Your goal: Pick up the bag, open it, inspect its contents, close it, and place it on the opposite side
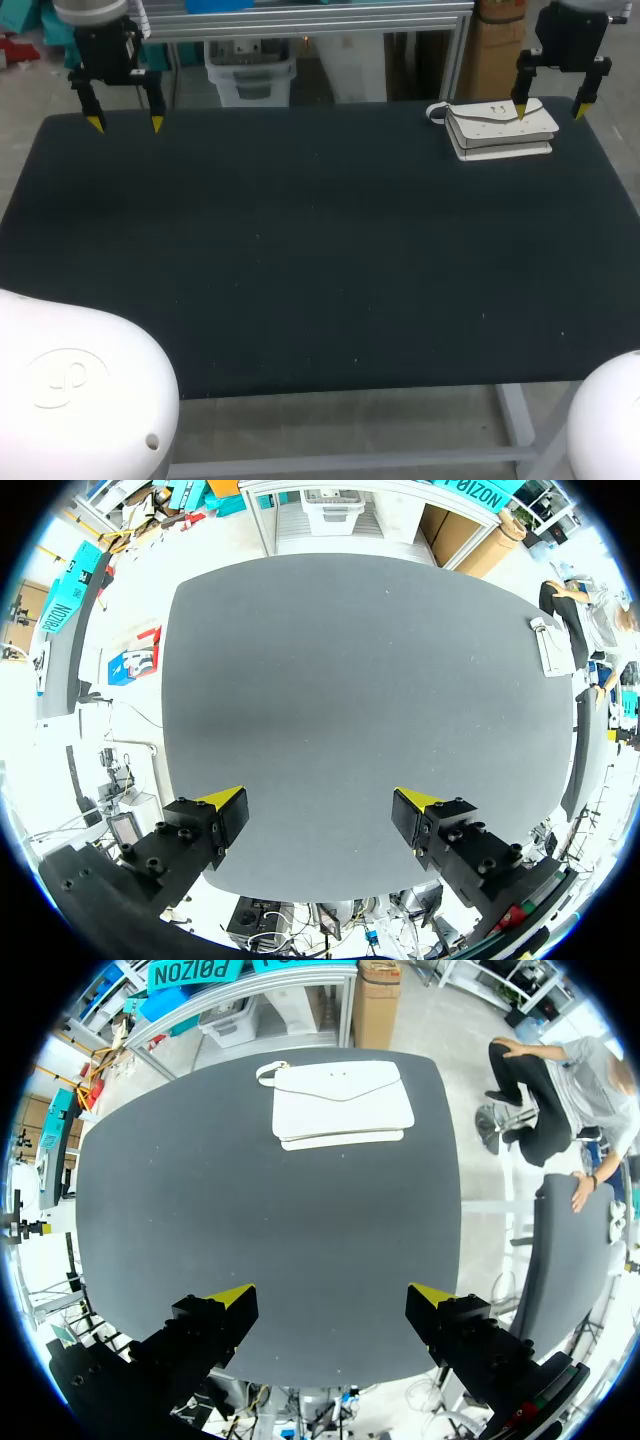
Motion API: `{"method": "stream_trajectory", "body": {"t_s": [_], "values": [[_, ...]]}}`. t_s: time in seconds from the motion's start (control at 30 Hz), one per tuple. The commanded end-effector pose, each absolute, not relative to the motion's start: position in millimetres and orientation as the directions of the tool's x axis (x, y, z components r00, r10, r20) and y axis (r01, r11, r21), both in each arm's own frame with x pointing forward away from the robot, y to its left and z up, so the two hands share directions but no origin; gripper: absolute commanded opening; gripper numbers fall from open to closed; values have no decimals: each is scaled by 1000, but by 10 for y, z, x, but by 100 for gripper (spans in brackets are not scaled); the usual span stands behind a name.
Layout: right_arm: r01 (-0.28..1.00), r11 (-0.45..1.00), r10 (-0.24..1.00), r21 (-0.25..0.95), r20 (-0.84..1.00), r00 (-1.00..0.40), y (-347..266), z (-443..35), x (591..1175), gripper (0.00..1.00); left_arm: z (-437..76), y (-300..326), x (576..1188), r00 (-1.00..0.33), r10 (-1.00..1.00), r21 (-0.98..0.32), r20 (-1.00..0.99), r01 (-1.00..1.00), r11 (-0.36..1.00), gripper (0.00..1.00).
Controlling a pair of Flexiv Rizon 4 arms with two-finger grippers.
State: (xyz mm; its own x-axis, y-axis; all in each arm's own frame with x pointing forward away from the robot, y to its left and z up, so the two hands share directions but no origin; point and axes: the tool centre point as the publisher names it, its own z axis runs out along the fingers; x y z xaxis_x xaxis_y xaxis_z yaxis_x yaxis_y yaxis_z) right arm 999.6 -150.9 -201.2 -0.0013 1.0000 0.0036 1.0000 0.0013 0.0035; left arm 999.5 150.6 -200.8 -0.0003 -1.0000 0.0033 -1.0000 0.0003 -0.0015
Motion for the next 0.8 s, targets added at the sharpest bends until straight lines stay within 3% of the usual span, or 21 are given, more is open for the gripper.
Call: {"method": "stream_trajectory", "body": {"t_s": [0.03, 0.63, 0.8], "values": [[1000, 1, 1000, 1, 2, -1, -1503, -2005, 10002, 100, -2003, 1503, 9995, 0, -1000, -1, 2, -1000, 0, 100], [1000, 1, 1000, 1, 2, -1, -1503, -2005, 10002, 100, -2003, 1503, 9995, 0, -1000, -1, 2, -1000, 0, 100], [1000, 26, 999, 17, 30, -27, -1525, -2012, 10028, 100, -2026, 1432, 9942, -142, -989, -45, 36, -989, 140, 100]]}}
